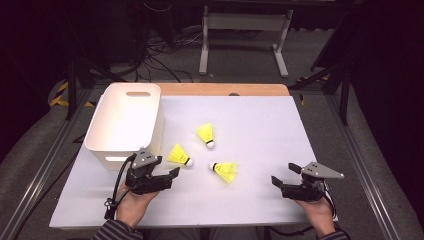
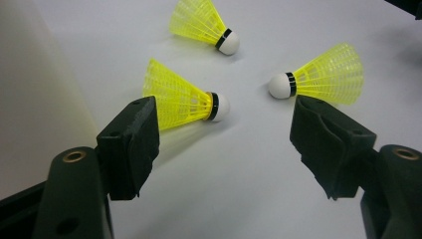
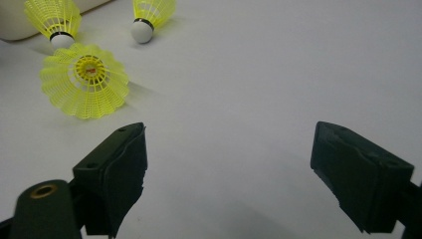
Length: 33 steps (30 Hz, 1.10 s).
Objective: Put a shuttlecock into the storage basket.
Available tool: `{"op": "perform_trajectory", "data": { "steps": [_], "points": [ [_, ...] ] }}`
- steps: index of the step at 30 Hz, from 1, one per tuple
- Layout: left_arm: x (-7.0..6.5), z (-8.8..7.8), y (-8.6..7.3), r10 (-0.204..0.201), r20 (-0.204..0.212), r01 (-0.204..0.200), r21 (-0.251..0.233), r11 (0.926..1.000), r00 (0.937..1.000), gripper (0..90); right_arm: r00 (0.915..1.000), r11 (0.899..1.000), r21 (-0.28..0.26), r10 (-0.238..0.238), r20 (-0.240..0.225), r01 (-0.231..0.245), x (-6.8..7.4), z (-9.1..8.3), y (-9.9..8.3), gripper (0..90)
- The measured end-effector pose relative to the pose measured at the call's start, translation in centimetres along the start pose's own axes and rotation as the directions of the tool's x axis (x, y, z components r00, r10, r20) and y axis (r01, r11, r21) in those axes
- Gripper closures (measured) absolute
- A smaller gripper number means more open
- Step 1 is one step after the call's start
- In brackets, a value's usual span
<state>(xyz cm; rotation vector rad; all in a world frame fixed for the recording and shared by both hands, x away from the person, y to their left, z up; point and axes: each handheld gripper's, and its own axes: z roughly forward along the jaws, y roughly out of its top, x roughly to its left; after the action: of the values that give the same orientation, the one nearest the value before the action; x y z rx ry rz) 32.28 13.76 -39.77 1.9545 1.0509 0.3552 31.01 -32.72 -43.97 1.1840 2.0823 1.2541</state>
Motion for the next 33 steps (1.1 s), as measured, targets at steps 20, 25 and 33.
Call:
{"op": "perform_trajectory", "data": {
  "steps": [20, 25, 33],
  "points": [
    [-0.7, 2.8, 2.4, -0.037, -0.059, 0.041, 0.081, 0.9958, 0.9976, 31.4, 1.0000, 1.000, 0.000, 0.000, -0.004, 0.000, 0.0, 0.0, 0.0, 15.4],
    [-0.6, 3.4, 2.6, -0.042, -0.069, 0.049, 0.104, 0.9933, 0.9967, 31.2, 1.0000, 1.000, -0.001, 0.000, -0.005, 0.000, 0.0, 0.0, 0.0, 15.5],
    [-0.6, 4.4, 3.1, -0.035, -0.099, 0.047, 0.130, 0.9904, 0.9945, 31.1, 1.0000, 1.000, 0.000, -0.002, -0.008, 0.002, 0.0, 0.0, 0.0, 15.5]
  ]
}}
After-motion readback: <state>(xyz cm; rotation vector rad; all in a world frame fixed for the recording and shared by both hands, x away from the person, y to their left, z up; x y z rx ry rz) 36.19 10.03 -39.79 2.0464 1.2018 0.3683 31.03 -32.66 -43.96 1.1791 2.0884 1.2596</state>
